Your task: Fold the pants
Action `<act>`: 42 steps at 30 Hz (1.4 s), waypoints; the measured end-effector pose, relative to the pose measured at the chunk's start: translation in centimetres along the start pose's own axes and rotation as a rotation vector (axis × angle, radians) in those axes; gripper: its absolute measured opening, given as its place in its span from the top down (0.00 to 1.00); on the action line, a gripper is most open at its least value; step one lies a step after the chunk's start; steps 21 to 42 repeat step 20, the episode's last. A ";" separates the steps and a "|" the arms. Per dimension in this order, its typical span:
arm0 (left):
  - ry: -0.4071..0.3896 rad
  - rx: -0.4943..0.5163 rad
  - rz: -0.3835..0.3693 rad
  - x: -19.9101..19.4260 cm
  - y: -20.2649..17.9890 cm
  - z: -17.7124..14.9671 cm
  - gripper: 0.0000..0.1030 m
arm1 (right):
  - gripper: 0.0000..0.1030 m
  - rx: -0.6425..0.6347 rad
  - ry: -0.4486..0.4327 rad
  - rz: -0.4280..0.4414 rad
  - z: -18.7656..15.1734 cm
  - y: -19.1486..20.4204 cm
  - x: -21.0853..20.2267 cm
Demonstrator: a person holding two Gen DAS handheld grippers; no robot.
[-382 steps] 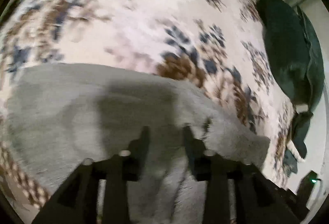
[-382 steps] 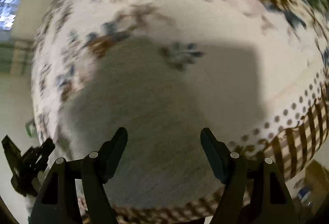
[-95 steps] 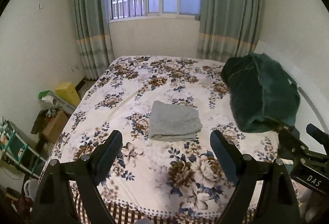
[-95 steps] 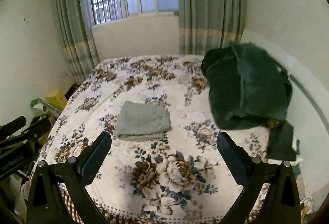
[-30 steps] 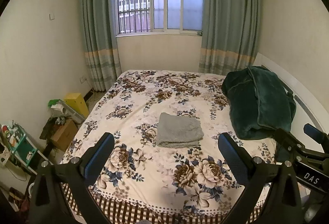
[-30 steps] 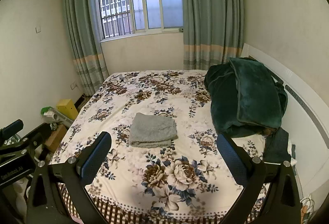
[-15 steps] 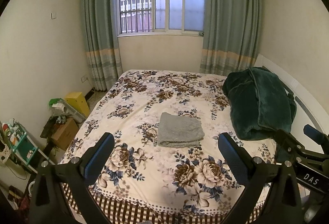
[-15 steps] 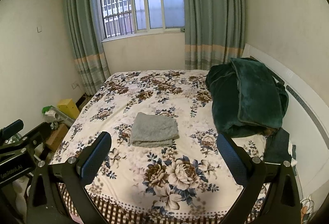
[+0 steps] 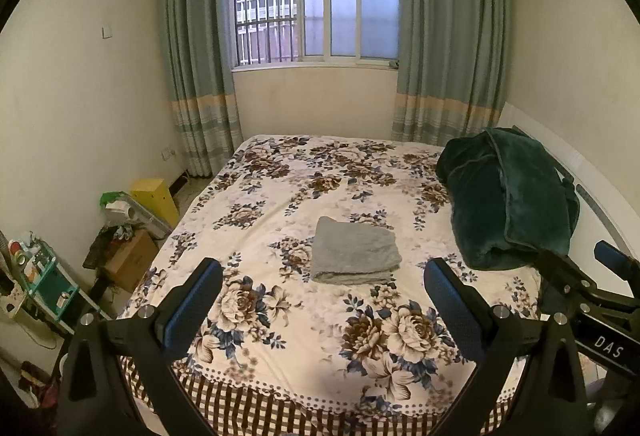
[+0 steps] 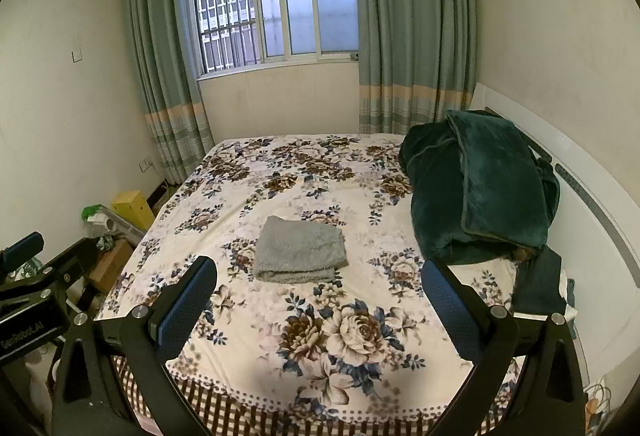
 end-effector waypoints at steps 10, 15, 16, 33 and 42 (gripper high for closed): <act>-0.001 0.002 -0.003 0.0 0.1 0.0 0.00 | 0.00 -0.003 -0.001 0.002 0.0 -0.1 0.1; -0.008 -0.002 0.005 -0.2 0.0 -0.3 0.00 | 0.00 -0.006 0.000 0.005 -0.1 -0.1 0.2; -0.012 -0.002 0.007 -0.3 0.0 -0.4 0.00 | 0.00 -0.005 -0.001 0.006 -0.1 -0.1 0.2; -0.016 -0.010 0.010 -1.0 -0.1 -0.8 0.00 | 0.00 -0.005 -0.002 0.004 -0.1 -0.1 0.2; -0.016 -0.010 0.010 -1.0 -0.1 -0.8 0.00 | 0.00 -0.005 -0.002 0.004 -0.1 -0.1 0.2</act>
Point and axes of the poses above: each gripper's, at about its wrist camera, not at the fingertips, and x roughly the way its jaws point, y to its left, z to its top, the point moved 10 cm from there along x, roughly the way its jaws point, and after that the axes turned 11 degrees about y, right-handed, at the moved point
